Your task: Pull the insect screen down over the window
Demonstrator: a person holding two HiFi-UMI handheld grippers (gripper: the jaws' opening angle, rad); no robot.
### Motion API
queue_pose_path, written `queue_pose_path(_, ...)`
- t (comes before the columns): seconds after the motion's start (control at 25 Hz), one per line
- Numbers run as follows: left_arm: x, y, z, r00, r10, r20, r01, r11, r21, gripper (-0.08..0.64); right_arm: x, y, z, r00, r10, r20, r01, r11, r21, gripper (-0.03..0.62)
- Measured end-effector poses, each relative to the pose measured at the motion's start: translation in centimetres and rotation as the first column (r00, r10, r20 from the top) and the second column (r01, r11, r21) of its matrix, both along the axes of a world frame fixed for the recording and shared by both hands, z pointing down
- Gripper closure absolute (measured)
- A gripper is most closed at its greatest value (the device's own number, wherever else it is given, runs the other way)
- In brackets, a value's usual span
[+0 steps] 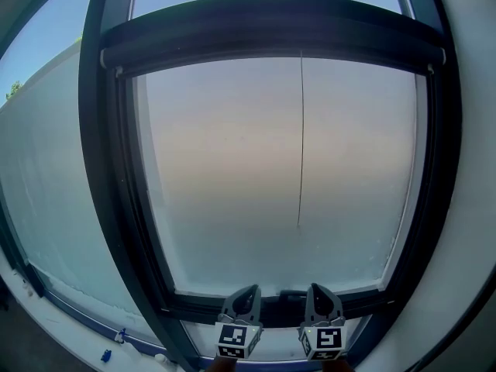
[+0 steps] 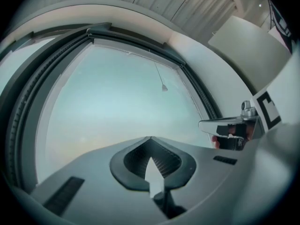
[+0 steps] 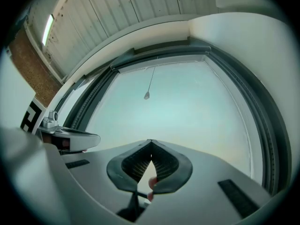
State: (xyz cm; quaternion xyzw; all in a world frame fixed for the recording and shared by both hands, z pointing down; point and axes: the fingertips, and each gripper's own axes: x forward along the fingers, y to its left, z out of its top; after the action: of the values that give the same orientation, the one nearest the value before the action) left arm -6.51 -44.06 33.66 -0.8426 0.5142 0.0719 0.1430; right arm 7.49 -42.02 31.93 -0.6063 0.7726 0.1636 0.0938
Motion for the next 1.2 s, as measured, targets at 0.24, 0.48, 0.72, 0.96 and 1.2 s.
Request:
queue_pose_path(0.24, -2.0, -0.7, -6.3, 0.997, -0.050, -0.061, 0.058, 0.991, 0.124, 0.565, -0.7, 0.6, -5.5, 1.000, -0.024, -0.015, 0.025, 0.993, 0.117, 0.590)
queue_pose_path(0.48, -3.0, -0.3, -12.5, 0.996, -0.090, 0.000, 0.087, 0.959, 0.271, 0.565, -1.5, 1.4, -10.6, 0.996, -0.008, -0.089, 0.029, 0.972, 0.233, 0.591)
queue_pose_path(0.72, -4.7, 0.4, -18.2, 0.996, -0.090, -0.013, 0.088, 0.926, 0.368, 0.565, -1.6, 1.8, -14.7, 0.975, 0.069, -0.212, 0.006, 0.942, 0.335, 0.589)
queue_pose_path(0.96, -4.4, 0.6, -22.2, 0.998, -0.064, -0.015, 0.065, 0.917, 0.393, 0.565, -1.0, 2.0, -19.7, 0.988, 0.045, -0.150, 0.011, 0.935, 0.355, 0.589)
queue_pose_path(1.2, -2.2, 0.5, -25.6, 0.999, 0.034, -0.036, -0.016, 0.913, 0.408, 0.565, -0.5, 2.5, -25.3, 0.980, 0.097, -0.171, -0.009, 0.891, 0.454, 0.590)
